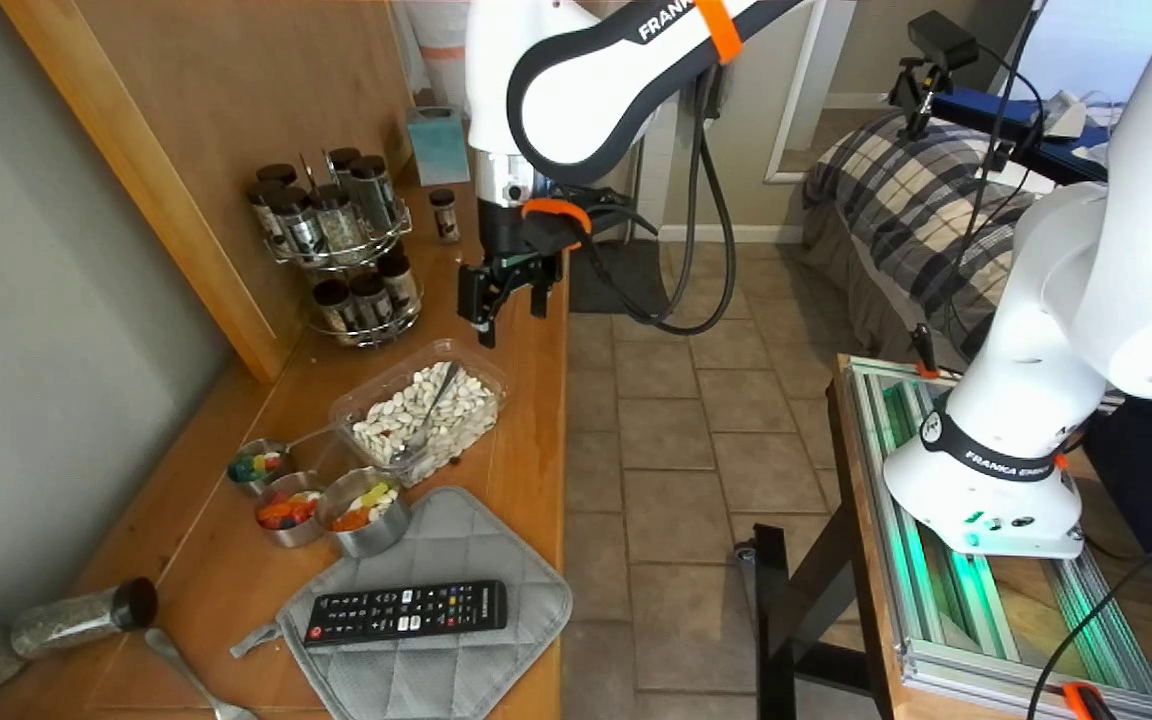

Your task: Move the bowl to the right

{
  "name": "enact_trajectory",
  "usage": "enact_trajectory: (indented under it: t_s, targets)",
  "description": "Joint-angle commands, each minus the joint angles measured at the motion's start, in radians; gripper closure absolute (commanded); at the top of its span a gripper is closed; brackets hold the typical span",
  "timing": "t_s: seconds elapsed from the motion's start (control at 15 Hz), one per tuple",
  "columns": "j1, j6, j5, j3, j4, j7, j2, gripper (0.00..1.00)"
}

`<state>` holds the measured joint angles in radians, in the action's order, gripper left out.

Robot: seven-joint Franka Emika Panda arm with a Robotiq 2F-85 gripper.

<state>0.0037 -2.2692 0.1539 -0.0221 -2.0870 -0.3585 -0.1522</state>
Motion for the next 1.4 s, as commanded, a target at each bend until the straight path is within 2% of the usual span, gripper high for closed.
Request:
enact_trajectory:
  t_s: [0.0,0.07,0.13,0.2,0.33,0.53,0.67,0.73,0.8,0.87,1.07,1.2,1.33]
  targets:
    - [0.007,-0.027,0.081,-0.008,0.004,0.046,-0.026,0.0]
    - [0.007,-0.032,0.094,-0.009,0.004,0.054,-0.029,0.0]
    - [0.007,-0.04,0.1,-0.009,0.003,0.057,-0.031,0.08]
    - [0.006,-0.048,0.107,-0.009,0.003,0.064,-0.034,0.25]
    - [0.007,-0.058,0.107,-0.007,0.006,0.064,-0.041,0.41]
    - [0.007,-0.073,0.114,-0.01,0.012,0.077,-0.053,0.62]
    - [0.009,-0.095,0.114,-0.012,0.014,0.087,-0.064,0.69]
    - [0.01,-0.112,0.116,-0.014,0.015,0.095,-0.071,0.65]
    - [0.01,-0.13,0.119,-0.017,0.015,0.104,-0.077,0.67]
    - [0.01,-0.143,0.127,-0.021,0.016,0.115,-0.079,0.65]
    - [0.008,-0.175,0.145,-0.031,0.019,0.151,-0.085,0.75]
    - [0.004,-0.193,0.173,-0.041,0.02,0.186,-0.084,0.68]
    - [-0.001,-0.206,0.211,-0.051,0.022,0.225,-0.088,0.68]
